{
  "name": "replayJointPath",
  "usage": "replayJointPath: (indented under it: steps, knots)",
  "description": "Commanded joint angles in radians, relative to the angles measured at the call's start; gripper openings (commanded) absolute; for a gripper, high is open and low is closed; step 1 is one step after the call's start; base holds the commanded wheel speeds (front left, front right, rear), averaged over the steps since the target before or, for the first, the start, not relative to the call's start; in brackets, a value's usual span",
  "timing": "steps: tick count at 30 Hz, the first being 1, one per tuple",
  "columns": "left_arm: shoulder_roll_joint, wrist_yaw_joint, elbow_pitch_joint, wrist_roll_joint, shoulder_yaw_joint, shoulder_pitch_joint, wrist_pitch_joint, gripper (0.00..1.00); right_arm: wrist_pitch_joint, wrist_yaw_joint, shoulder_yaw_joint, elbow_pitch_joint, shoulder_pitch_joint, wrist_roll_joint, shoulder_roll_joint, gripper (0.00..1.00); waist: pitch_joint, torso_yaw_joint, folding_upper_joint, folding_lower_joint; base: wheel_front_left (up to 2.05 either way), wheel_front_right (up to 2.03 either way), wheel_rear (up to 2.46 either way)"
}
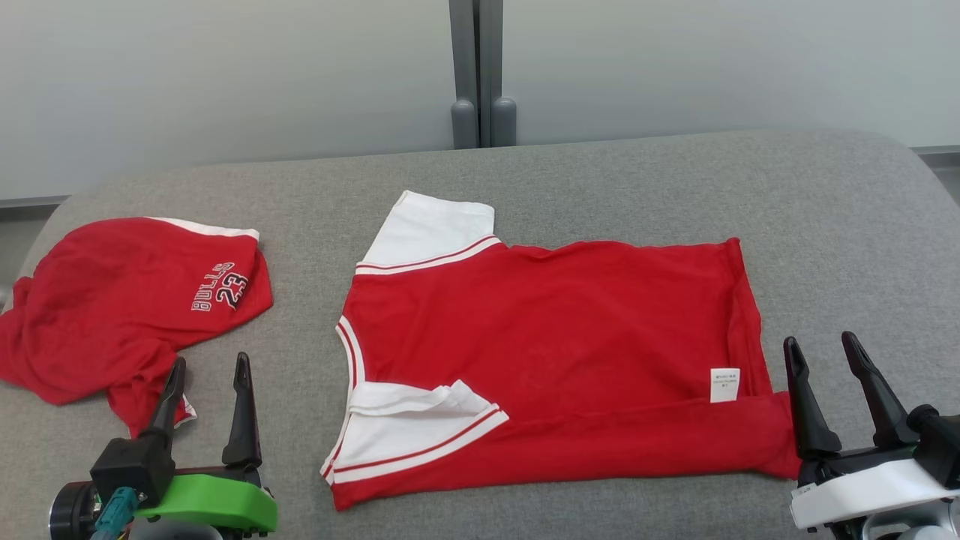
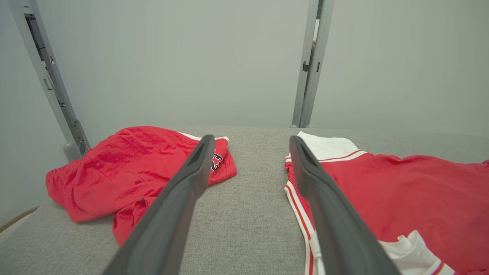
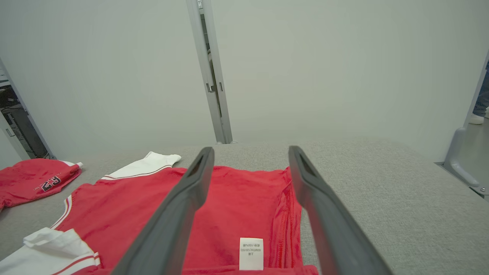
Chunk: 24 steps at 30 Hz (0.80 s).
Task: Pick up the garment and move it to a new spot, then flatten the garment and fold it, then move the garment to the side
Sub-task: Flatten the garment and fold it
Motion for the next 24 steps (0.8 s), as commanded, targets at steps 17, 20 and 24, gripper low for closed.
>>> replayJointPath:
  steps: [17, 20, 24]
  knots:
    - [-0.026, -0.012, -0.003, 0.023, 0.027, 0.022, 0.000, 1.00, -0.003, -0.001, 0.000, 0.034, 0.004, -0.028, 0.019, 1.00, -0.023, 0.004, 0.0000, 0.0000, 0.00, 0.00, 0.00]
    - [-0.028, -0.015, 0.002, 0.029, 0.029, 0.024, 0.000, 1.00, -0.003, -0.001, 0.004, 0.043, 0.002, -0.028, 0.018, 1.00, -0.024, 0.002, 0.0000, 0.0000, 0.00, 0.00, 0.00]
    - [-0.029, -0.019, 0.006, 0.035, 0.031, 0.026, 0.000, 1.00, -0.003, -0.001, 0.009, 0.052, 0.002, -0.031, 0.017, 1.00, -0.025, -0.001, 0.0000, 0.0000, 0.00, 0.00, 0.00]
